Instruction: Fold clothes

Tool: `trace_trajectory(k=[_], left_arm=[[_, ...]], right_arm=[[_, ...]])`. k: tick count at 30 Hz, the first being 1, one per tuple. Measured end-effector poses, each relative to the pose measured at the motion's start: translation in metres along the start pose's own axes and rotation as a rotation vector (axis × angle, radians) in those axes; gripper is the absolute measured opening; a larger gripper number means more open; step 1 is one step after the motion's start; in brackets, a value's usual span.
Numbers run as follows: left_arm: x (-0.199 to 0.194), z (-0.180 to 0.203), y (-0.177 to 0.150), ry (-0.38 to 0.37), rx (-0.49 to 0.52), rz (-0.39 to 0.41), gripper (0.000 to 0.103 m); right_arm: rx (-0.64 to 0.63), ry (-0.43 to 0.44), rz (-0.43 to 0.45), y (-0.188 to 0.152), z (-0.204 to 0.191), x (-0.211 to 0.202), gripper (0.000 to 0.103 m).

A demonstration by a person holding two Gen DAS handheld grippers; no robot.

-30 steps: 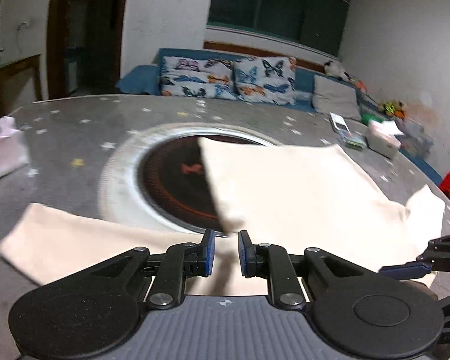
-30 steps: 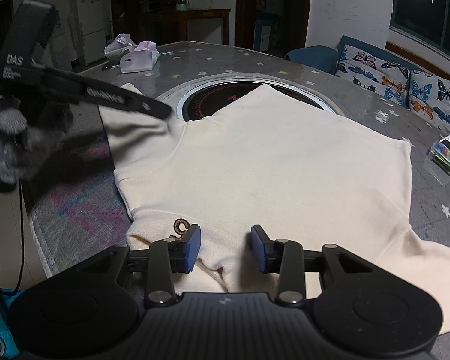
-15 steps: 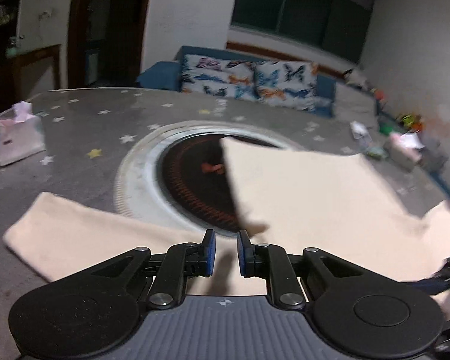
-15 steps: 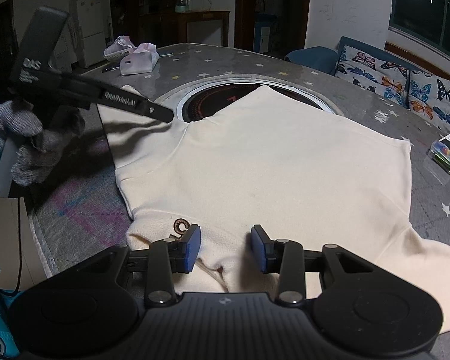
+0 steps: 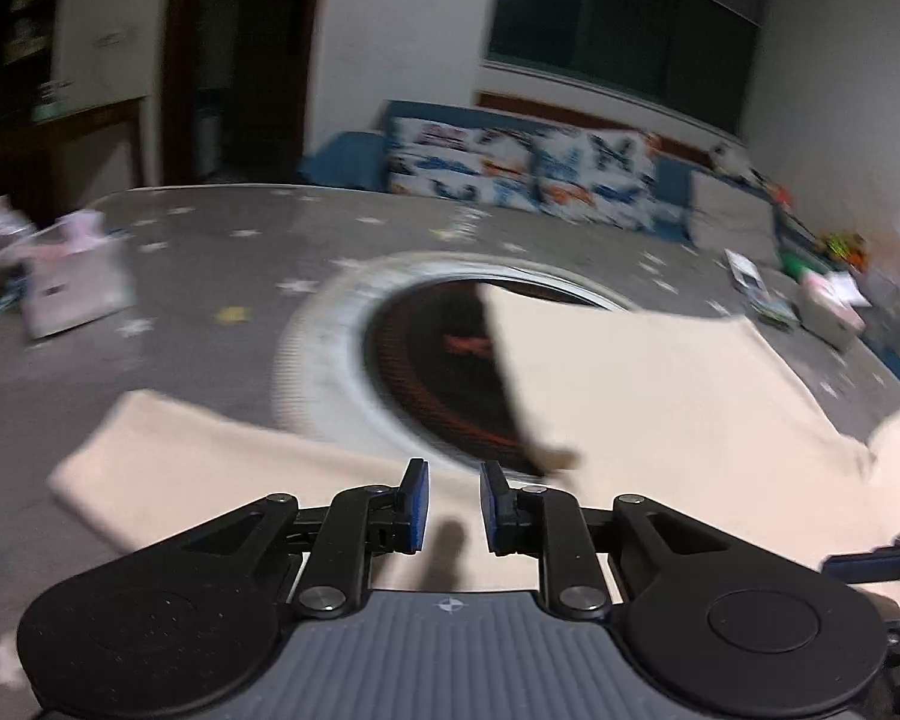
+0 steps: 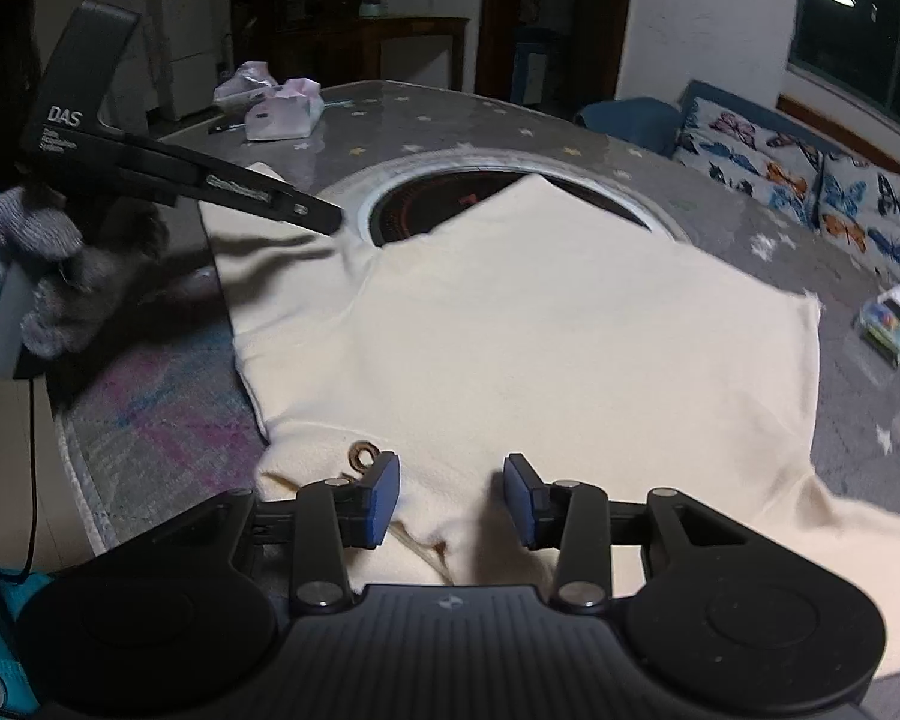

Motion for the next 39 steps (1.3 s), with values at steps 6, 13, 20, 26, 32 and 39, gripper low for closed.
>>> trace_trajectory(k=[6, 13, 20, 26, 32, 39], left_arm=[[-0.01, -0.059, -0.005, 0.208, -0.157, -0.022, 0.03], [-0.015, -0.099, -0.012, 0.319, -0.274, -0.027, 0.036], [-0.006, -0.108, -0.011, 0.327, -0.308, -0.031, 0.036], [0.003, -0.107, -0.006, 0.322, -0.315, -0.026, 0.033], [0.0, -0.113, -0.004, 0.306, -0.383, -0.012, 0.005], [-0.041, -0.07, 0.025, 0.155, -0.331, 0.112, 0.004]], right_arm=[[-0.074, 0.057, 0.014, 0.022, -0.02, 0.006, 0.036], [-0.128, 0.125, 0.0, 0.038, -0.045, 0.036, 0.032], [-0.154, 0.129, -0.026, 0.037, -0.052, 0.046, 0.029], [-0.146, 0.125, 0.002, 0.038, -0.052, 0.036, 0.029], [-0.123, 0.118, 0.045, 0.039, -0.048, 0.021, 0.029], [-0.042, 0.076, 0.081, 0.029, -0.025, 0.002, 0.029]])
Point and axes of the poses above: each gripper's, at about its wrist camera, not at the fingertips, and x roughly the way its jaws point, z to its right, y to its top, the point moved 1 cm from there along x, roughly the way its jaws point, and after that the axes turned 8 degrees about y, right-handed, at the moved point
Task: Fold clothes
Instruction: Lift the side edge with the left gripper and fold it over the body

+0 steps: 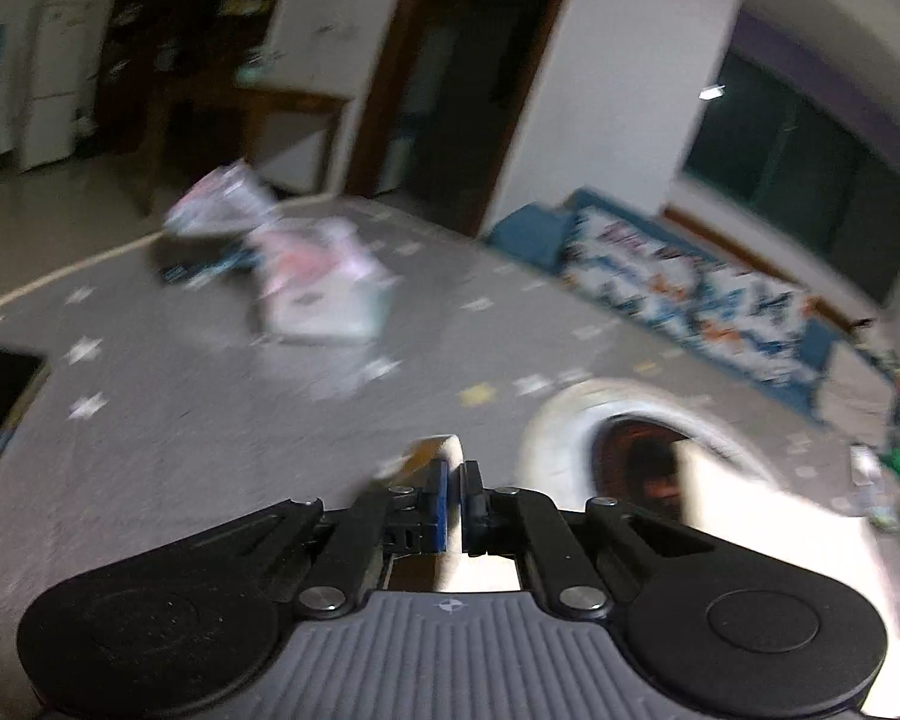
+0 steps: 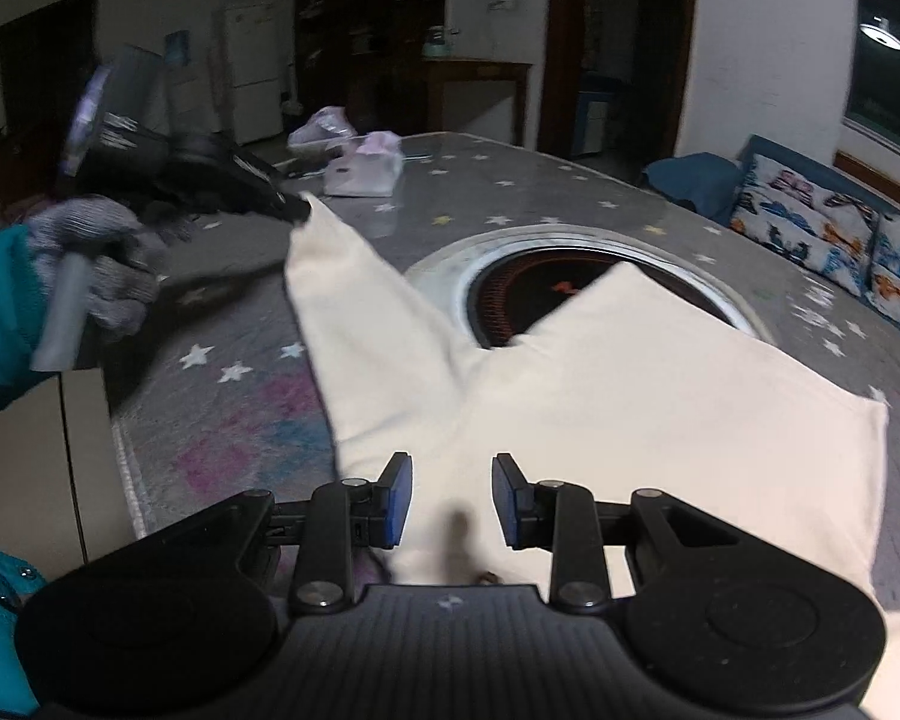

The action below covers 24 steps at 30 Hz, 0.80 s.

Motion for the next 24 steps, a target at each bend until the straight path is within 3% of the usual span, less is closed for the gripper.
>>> trace_trajectory(k=[11, 18, 24], left_arm=[[-0.059, 0.103, 0.002, -0.33, 0.134, 0.047, 0.004], [-0.063, 0.163, -0.027, -0.496, 0.218, -0.027, 0.004], [-0.051, 0.208, -0.068, -0.577, 0.325, -0.111, 0.005]], right_arm=[[0.136, -0.067, 0.082, -0.016, 0.04, -0.037, 0.029], [0.224, -0.084, 0.112, -0.03, 0.059, -0.051, 0.029], [0.304, -0.115, 0.114, -0.046, 0.077, -0.058, 0.029]])
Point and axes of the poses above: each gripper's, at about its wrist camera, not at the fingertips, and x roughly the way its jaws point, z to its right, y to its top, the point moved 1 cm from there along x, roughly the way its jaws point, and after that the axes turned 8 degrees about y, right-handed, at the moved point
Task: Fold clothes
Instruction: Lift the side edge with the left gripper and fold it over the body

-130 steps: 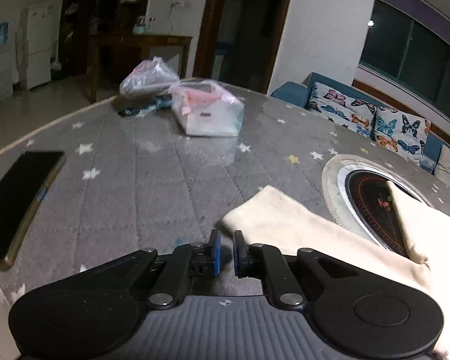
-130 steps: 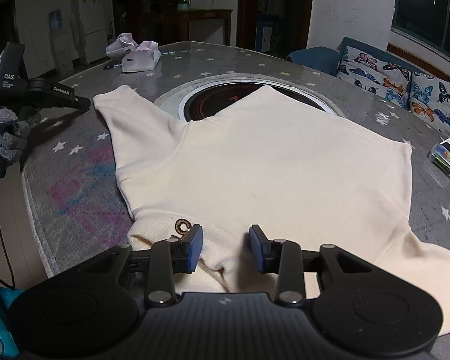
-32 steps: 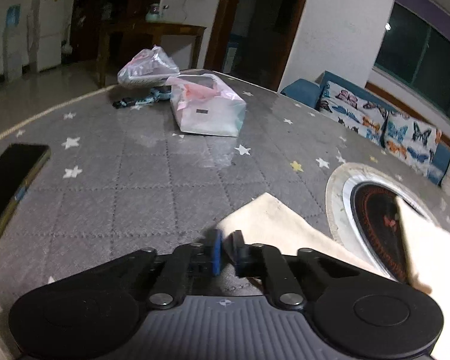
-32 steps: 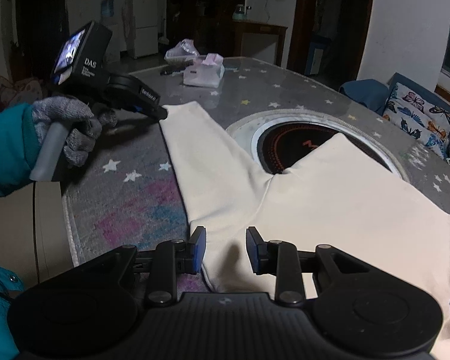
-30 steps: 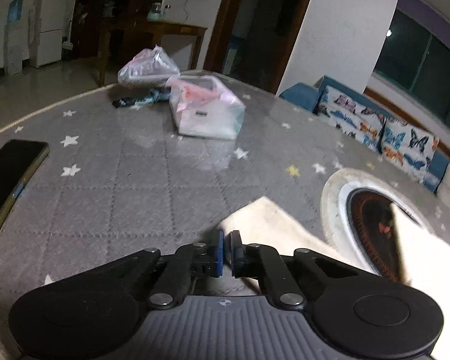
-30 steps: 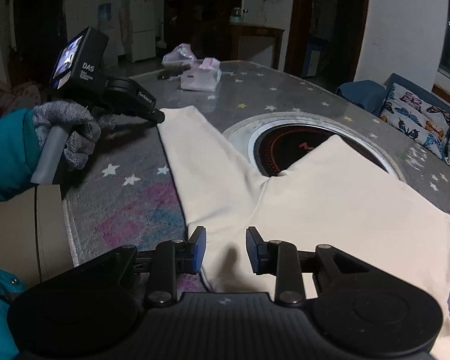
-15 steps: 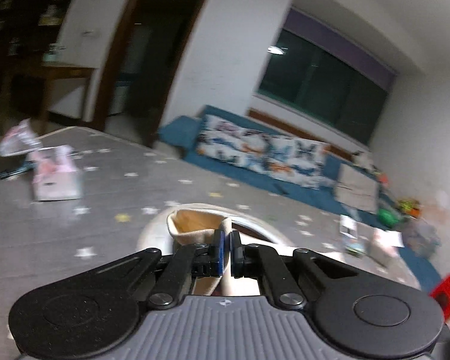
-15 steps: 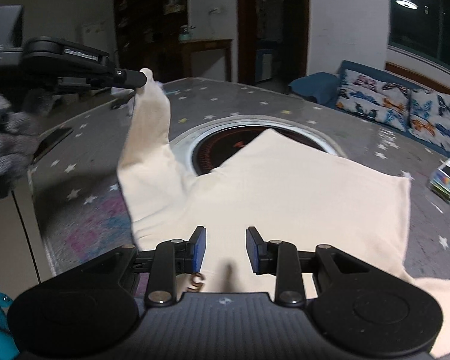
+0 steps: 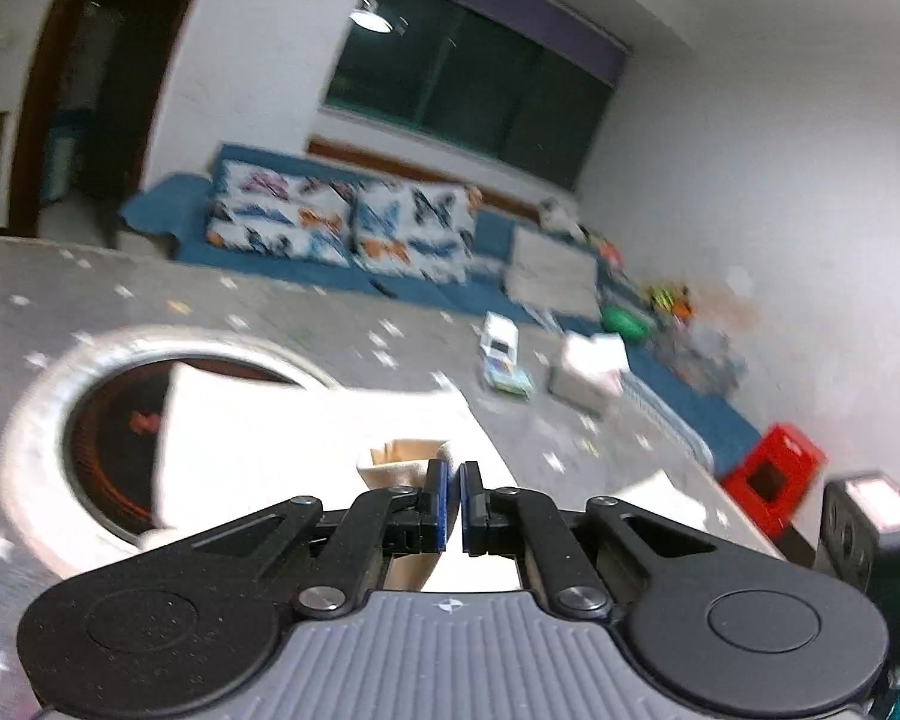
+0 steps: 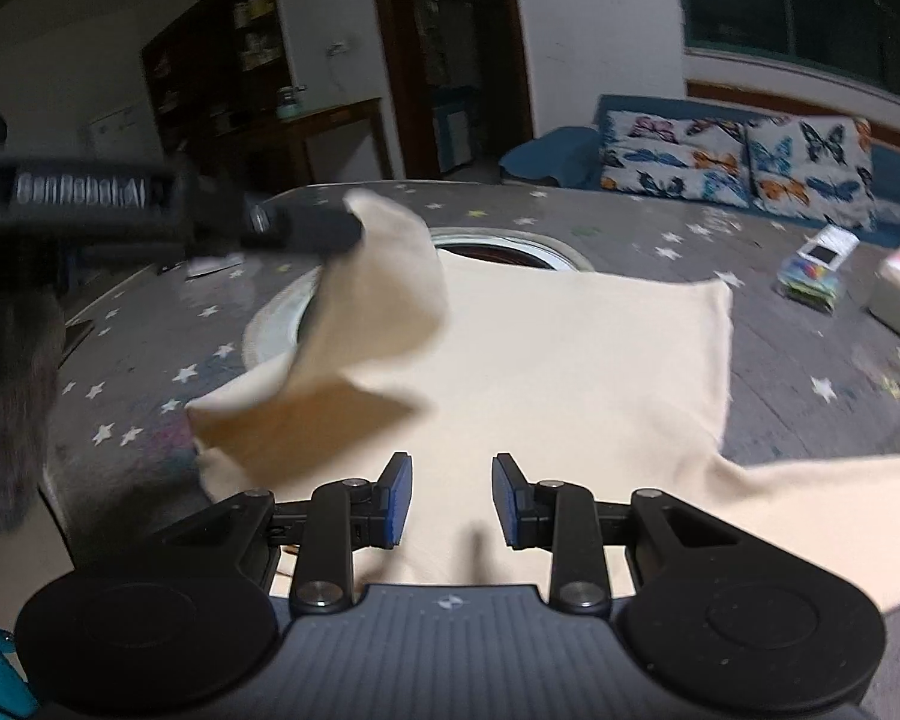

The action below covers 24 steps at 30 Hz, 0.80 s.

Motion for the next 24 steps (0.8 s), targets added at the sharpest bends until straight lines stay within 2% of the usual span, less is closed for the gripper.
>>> trace_trajectory(k=[5, 9, 14, 19, 22, 24], left_arm=[[0.013, 0.0, -0.022, -0.024, 0.052, -0.065, 0.01], [0.003, -0.015, -0.034, -0.018, 0.087, -0.082, 0.022], [-0.017, -0.052, -0.047, 0.081, 0.125, -0.061, 0.025], [-0.033, -0.086, -0.064, 0.197, 0.138, -0.081, 0.028], [-0.036, -0.1, -0.069, 0.237, 0.121, -0.093, 0.028], [-0.033, -0.102, -0.066, 0.239, 0.116, -0.086, 0.028]], right_arm=[[0.063, -0.043, -0.006, -0.008, 0.019, -0.002, 0.029], [0.094, -0.067, -0.008, -0.012, 0.031, -0.006, 0.029], [0.14, -0.059, 0.018, -0.011, 0.04, -0.014, 0.029], [0.173, -0.075, 0.071, -0.002, 0.044, -0.017, 0.03], [0.207, -0.065, 0.093, 0.005, 0.048, -0.018, 0.03], [0.212, -0.056, 0.076, 0.005, 0.049, -0.014, 0.03]])
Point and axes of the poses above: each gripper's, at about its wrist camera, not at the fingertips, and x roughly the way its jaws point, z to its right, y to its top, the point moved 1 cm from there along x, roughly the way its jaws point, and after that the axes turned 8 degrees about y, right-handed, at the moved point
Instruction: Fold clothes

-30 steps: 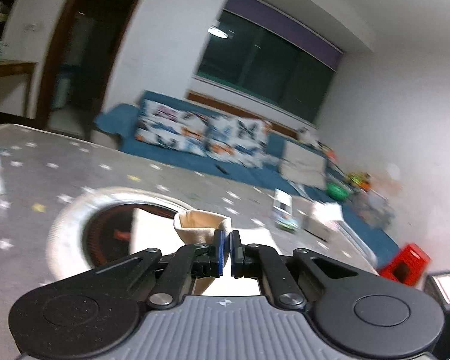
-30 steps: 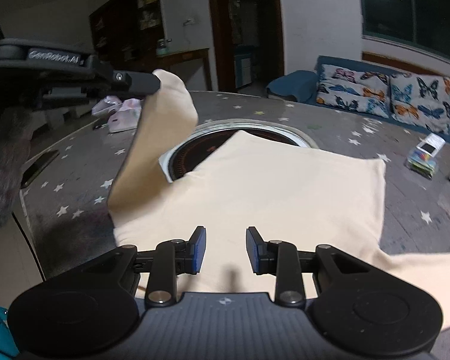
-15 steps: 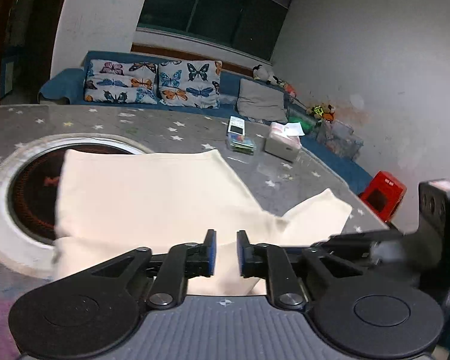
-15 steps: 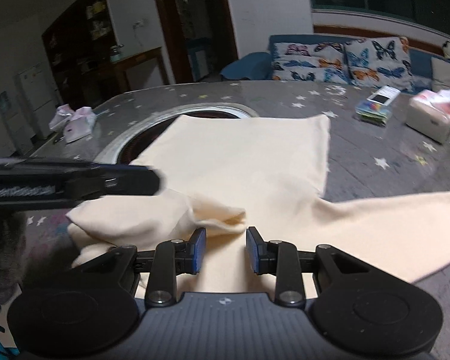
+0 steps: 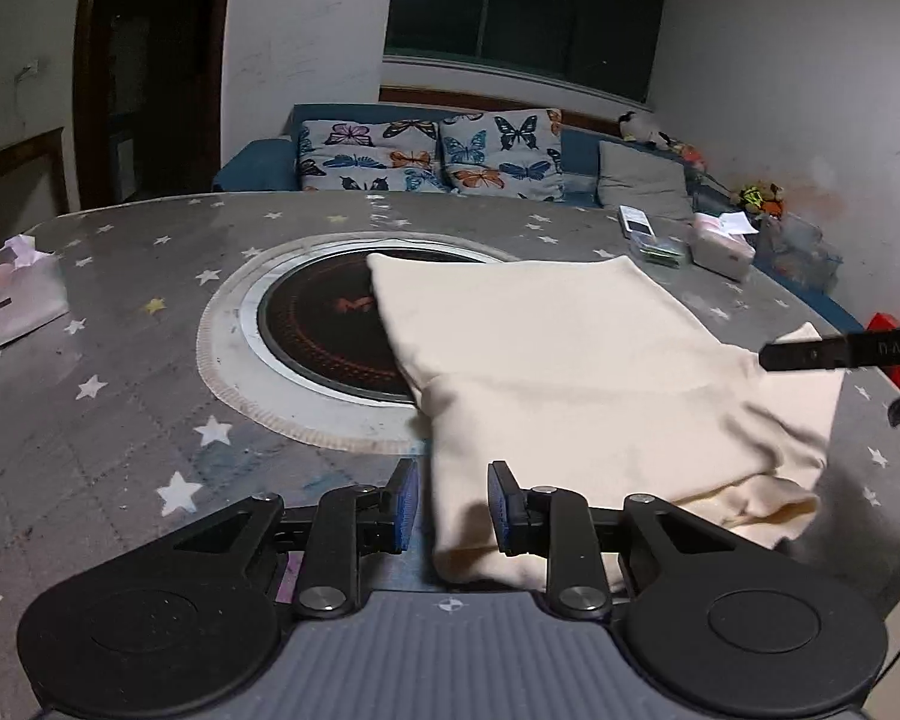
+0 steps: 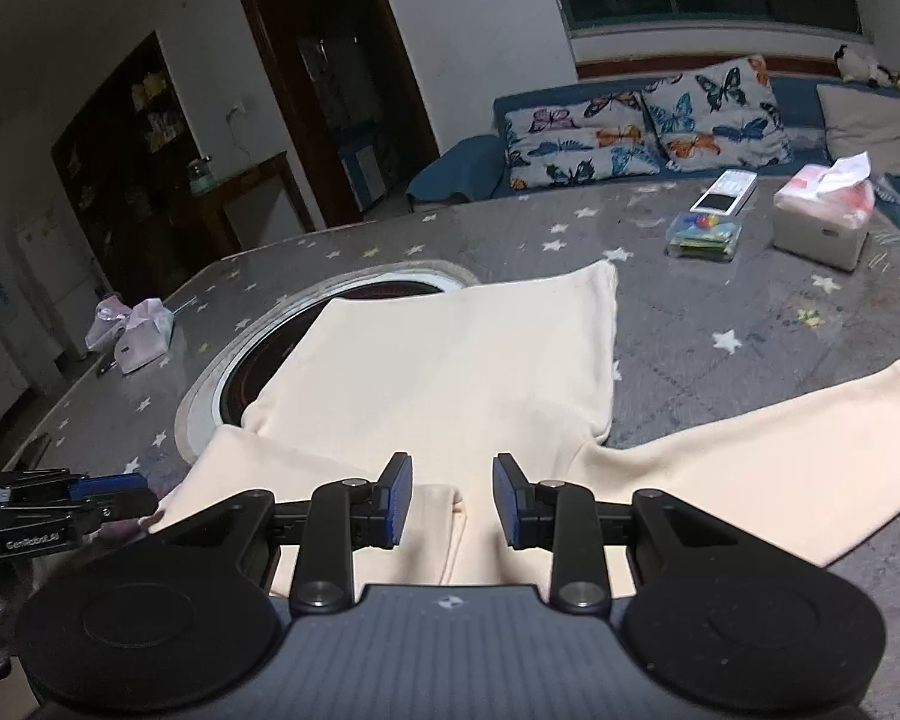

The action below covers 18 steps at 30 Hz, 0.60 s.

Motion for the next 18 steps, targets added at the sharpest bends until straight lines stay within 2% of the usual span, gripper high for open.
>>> trace_trajectory(k=[6, 12, 14, 15, 16, 18], left_arm=[[0.022, -0.002, 0.021, 0.005, -0.038, -0.01, 0.028], [0.051, -0.008, 0.03, 0.005, -0.111, -0.065, 0.028], [0.055, -0.008, 0.029, -0.006, -0.117, -0.073, 0.025], [0.057, -0.008, 0.028, -0.011, -0.12, -0.077, 0.018], [0.058, -0.009, 0.028, -0.013, -0.123, -0.078, 0.011], [0.054, -0.009, 0.026, -0.005, -0.129, -0.061, 0.006]], right_arm=[[-0.007, 0.013, -0.063, -0.009, -0.006, 0.018, 0.03], [-0.024, 0.018, -0.087, -0.013, -0.012, 0.026, 0.029], [-0.034, 0.016, -0.095, -0.014, -0.014, 0.028, 0.028], [-0.038, 0.016, -0.098, -0.014, -0.014, 0.029, 0.026], [-0.042, 0.017, -0.1, -0.015, -0.015, 0.03, 0.019], [-0.054, 0.015, -0.101, -0.014, -0.017, 0.031, 0.014]])
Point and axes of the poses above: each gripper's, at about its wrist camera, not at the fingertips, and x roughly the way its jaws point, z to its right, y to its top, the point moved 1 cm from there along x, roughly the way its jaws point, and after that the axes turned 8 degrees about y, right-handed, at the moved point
